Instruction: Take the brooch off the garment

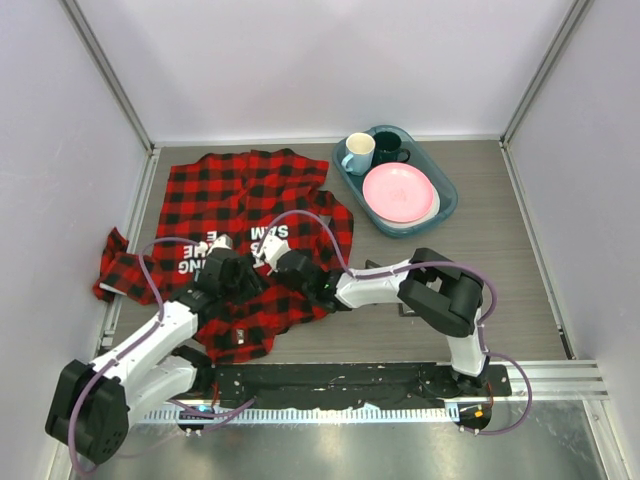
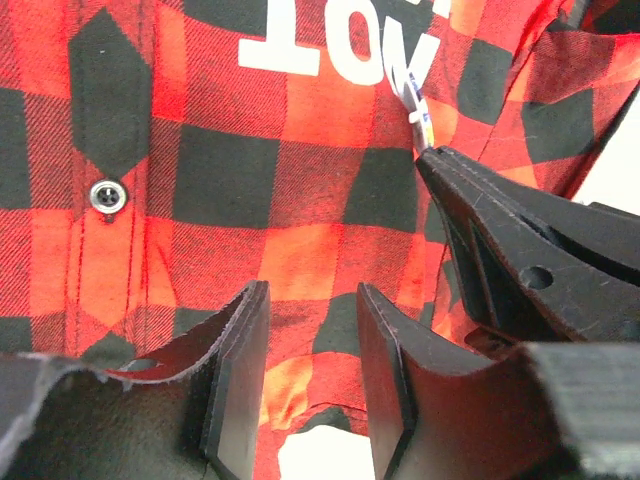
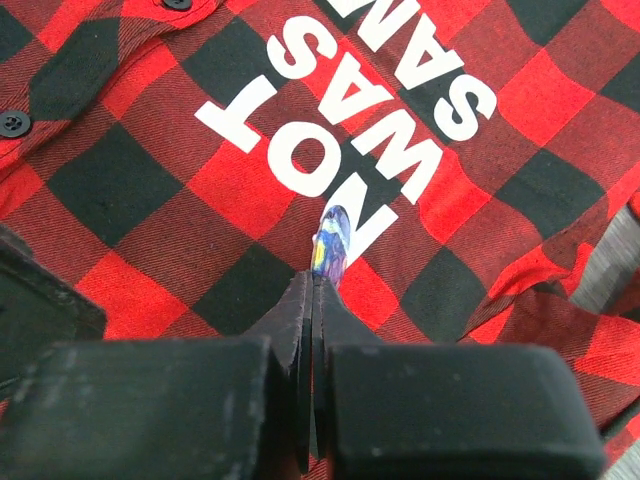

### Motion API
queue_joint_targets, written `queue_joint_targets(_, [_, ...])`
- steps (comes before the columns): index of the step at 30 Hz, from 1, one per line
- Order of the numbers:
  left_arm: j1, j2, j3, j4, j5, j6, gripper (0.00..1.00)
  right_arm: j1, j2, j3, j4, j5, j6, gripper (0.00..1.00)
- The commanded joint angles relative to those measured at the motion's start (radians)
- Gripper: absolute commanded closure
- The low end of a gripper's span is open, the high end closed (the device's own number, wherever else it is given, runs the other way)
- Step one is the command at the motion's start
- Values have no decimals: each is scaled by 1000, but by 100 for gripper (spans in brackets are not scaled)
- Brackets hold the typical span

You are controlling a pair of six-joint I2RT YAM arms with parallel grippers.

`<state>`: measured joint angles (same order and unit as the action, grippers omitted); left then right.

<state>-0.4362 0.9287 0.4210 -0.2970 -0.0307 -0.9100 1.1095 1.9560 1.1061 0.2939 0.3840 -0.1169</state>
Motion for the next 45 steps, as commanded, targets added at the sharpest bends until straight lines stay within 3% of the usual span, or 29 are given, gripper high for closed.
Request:
queue_joint_targets(1, [1,47,64,61,28,5,57,-14,-66,-32,65,-31,60,99])
queue_joint_targets(16, [1,229,194,119,28,20,54,-120,-108,-114,126,-148,235,99])
queue_joint_targets(24, [1,237,200,113,26,31,50,-139,-131,-121,117,-206,241,98])
queue_joint_targets(26, [-1,223,200,99,15,30,50,-135,-132,-120,97,-267,198,90])
queue_joint_targets(27, [1,214,196,85,8,23,49,-132,-132,-118,94,-283,188,77])
queue_joint_targets(30, [-1,118,154,90,-17,-10,49,-109,-115,-100,88,-251,134,56])
queue_joint_targets(34, [1,-4,70,98,-17,-65,46,-97,-74,-60,57,-237,122,46])
queue_joint_targets(41, [1,-109,50,-23,5,-69,45,-85,-29,-23,53,-200,69,46])
queue_joint_targets(45, [-1,-148,68,-86,-6,-50,44,-83,4,24,27,-152,68,57])
